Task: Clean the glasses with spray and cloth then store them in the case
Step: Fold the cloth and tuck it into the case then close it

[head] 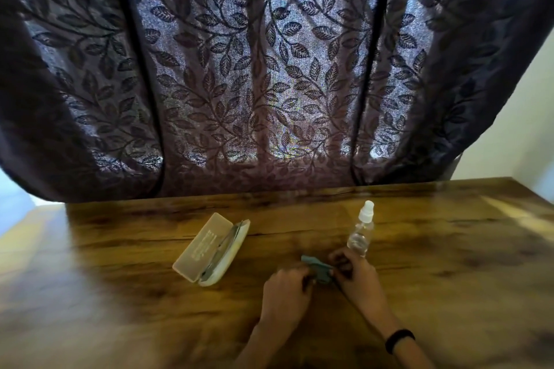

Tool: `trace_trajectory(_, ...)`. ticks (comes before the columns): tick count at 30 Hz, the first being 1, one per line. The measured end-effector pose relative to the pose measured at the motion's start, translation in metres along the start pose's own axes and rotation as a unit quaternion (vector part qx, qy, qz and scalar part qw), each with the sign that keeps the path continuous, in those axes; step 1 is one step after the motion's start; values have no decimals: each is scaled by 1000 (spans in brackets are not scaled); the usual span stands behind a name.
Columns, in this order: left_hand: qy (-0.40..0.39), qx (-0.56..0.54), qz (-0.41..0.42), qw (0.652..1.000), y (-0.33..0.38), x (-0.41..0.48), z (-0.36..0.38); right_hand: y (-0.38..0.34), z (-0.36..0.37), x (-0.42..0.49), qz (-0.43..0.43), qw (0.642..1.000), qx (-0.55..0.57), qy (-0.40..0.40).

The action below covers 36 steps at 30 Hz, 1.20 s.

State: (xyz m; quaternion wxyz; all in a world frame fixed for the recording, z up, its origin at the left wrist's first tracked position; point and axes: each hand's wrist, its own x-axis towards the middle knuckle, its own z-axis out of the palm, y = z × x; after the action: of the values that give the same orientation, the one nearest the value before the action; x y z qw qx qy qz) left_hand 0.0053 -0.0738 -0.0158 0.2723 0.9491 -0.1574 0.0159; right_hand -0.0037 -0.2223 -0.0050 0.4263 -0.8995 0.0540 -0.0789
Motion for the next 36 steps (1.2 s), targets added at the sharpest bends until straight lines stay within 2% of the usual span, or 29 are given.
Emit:
trace_trajectory(4,15,-48,-23,998,-5,5,-4,-1,-4,-3,-37,999,23,-20)
trace_trajectory(7,23,-101,-32,994,-7,12,-10,2,-2,-2,-56,997,-35,-38)
trace_trajectory(10,26,-145,-23,989,-7,16,-18,0,-2,0,-68,996,-56,-14)
trace_trajectory(13,38,-174,-13,984,-8,19,-25,-9,-4,3,-70,998,9,5)
trace_trajectory(20,84,-223,37,970,-2,22,-42,-31,-13,7,-22,977,206,-44)
trace_trajectory(24,37,-258,46,964,2,25,-49,-34,-14,10,-25,970,235,-65)
trace_trajectory(29,56,-237,89,966,-3,26,-47,-37,-16,17,-66,969,228,-71)
trace_trajectory(33,52,-230,89,968,-6,26,-50,-32,-16,20,-47,973,217,-65)
trace_trajectory(36,37,-262,58,963,-9,25,-51,-29,-17,18,-19,972,200,-119)
